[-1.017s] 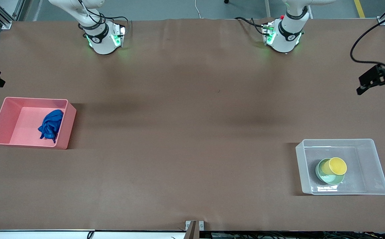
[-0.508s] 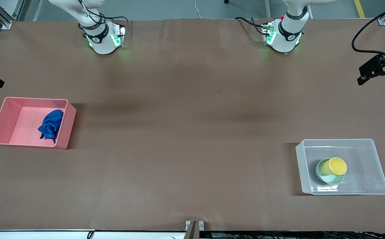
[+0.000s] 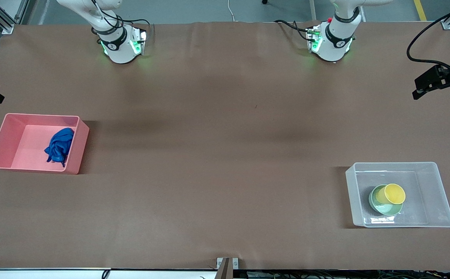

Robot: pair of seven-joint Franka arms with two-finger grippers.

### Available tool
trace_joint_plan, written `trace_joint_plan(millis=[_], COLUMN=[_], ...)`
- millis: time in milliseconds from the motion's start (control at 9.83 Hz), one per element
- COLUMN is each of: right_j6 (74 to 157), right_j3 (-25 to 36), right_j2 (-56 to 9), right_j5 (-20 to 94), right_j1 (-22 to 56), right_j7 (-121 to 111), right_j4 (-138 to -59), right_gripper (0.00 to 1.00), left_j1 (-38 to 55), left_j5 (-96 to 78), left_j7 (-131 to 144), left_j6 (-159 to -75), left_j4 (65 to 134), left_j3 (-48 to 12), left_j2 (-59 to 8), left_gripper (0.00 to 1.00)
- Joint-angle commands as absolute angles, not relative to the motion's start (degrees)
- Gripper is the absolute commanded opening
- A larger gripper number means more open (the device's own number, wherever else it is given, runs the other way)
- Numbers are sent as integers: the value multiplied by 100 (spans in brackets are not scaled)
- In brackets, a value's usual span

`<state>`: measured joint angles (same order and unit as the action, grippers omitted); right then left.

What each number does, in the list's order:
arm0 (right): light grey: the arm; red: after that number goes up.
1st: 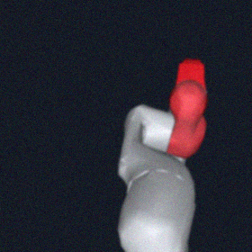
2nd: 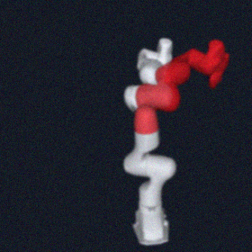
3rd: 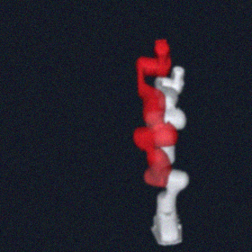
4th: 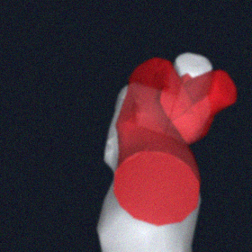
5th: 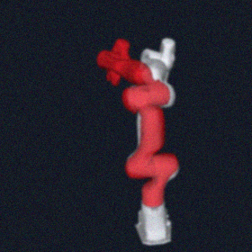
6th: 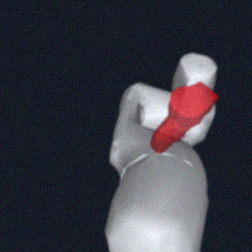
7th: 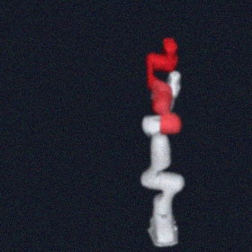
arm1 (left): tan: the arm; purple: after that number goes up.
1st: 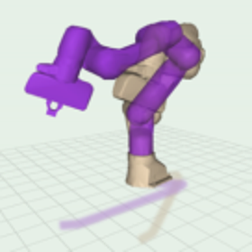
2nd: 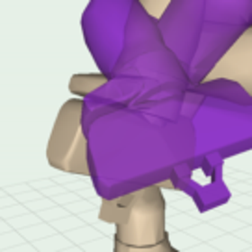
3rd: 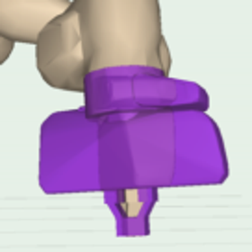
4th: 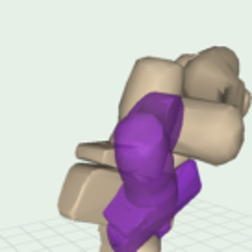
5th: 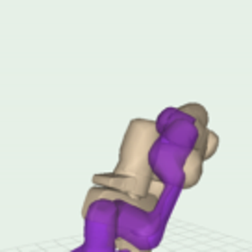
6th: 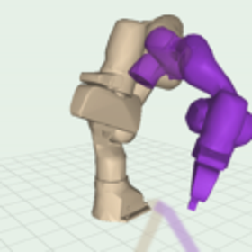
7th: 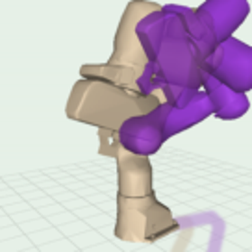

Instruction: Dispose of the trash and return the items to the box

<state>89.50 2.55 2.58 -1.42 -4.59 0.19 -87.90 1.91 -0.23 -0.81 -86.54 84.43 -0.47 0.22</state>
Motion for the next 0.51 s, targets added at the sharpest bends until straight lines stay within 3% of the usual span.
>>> trace_joint_plan(millis=[0, 407], right_j6=[8982, 8974], right_j3=[229, 211], right_j2=[255, 264], right_j5=[-114, -105], right_j1=[-475, -466], right_j7=[-35, 0], right_j4=[-8771, -8780], right_gripper=[100, 100], left_j1=[289, 351], left_j5=[-105, -97], left_j7=[-70, 9], left_j6=[-8824, -8824], left_j4=[8789, 8859], left_j3=[43, 167], left_j2=[141, 211], left_gripper=[100, 100])
